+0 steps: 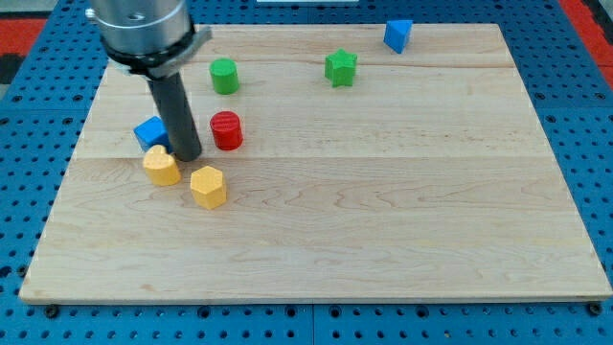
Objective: Move the red circle diagonal to the bottom right of the green circle
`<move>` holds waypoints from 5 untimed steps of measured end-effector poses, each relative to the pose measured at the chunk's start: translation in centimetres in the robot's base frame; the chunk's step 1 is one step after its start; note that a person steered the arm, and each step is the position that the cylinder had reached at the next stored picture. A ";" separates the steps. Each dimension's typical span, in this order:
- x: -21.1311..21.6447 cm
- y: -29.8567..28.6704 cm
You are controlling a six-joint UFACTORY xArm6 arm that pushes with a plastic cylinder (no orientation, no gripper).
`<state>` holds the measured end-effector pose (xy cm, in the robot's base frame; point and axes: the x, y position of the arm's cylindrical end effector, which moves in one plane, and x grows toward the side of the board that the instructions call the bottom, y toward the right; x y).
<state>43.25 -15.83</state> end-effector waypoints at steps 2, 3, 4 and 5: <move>-1.0 9.1; 2.8 12.1; -0.9 12.1; -5.1 7.9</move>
<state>38.12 -7.90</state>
